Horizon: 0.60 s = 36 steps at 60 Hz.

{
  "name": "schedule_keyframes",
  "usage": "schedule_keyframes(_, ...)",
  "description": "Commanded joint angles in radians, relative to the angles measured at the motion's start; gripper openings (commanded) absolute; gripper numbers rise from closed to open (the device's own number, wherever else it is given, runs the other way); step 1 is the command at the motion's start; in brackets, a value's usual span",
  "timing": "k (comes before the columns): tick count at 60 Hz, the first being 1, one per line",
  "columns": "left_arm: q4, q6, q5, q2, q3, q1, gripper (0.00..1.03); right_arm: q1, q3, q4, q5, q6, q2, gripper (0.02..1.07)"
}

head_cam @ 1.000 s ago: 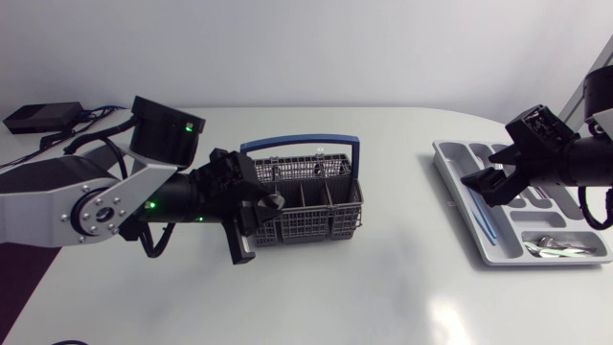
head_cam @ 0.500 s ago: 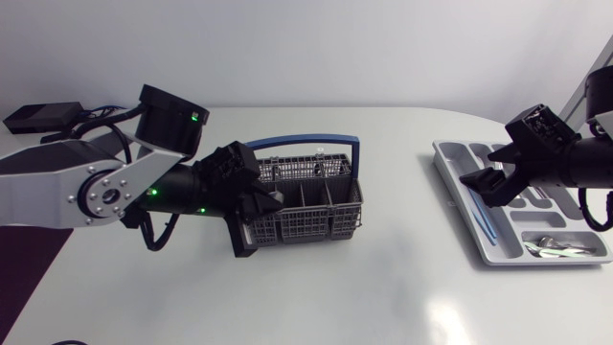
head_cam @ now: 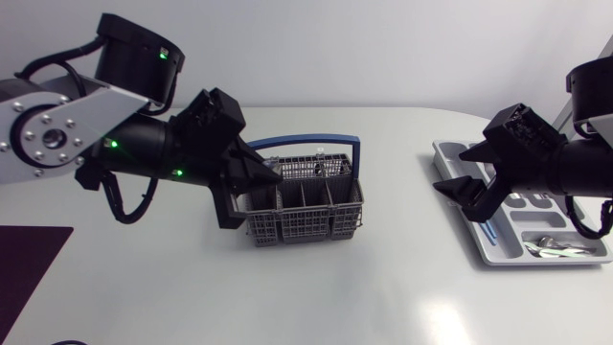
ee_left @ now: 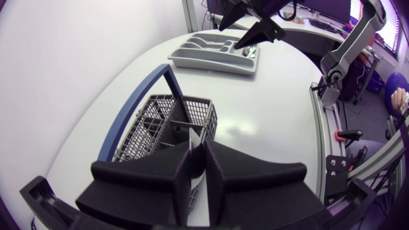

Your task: Sort the cutlery from the basket into the organizer compartments.

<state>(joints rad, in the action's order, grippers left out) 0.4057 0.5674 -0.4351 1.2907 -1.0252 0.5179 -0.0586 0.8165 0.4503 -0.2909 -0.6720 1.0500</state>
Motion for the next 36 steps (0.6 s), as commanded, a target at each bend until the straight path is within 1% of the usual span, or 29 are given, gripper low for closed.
schedule_keyframes(1, 0.022, -0.029, -0.03, -0.039, -0.069, -0.002, 0.03, -0.047, -0.022, 0.021, 0.002, 0.026, -0.025, 0.94)
schedule_keyframes(17, 0.113, -0.063, -0.047, -0.097, -0.157, 0.022, 0.03, -0.164, -0.005, 0.041, -0.001, 0.045, -0.054, 0.97)
schedule_keyframes(23, 0.133, -0.074, -0.079, -0.114, -0.171, 0.025, 0.03, -0.205, 0.003, 0.05, -0.01, 0.049, -0.061, 0.97)
schedule_keyframes(25, 0.142, -0.074, -0.093, -0.116, -0.176, 0.025, 0.03, -0.218, 0.009, 0.06, -0.034, 0.049, -0.064, 0.97)
schedule_keyframes(33, 0.196, -0.067, -0.2, -0.116, -0.185, 0.024, 0.03, -0.227, 0.047, 0.114, -0.151, 0.045, -0.061, 0.97)
schedule_keyframes(36, 0.212, -0.04, -0.241, -0.119, -0.176, 0.024, 0.03, -0.231, 0.058, 0.136, -0.188, 0.031, -0.053, 0.97)
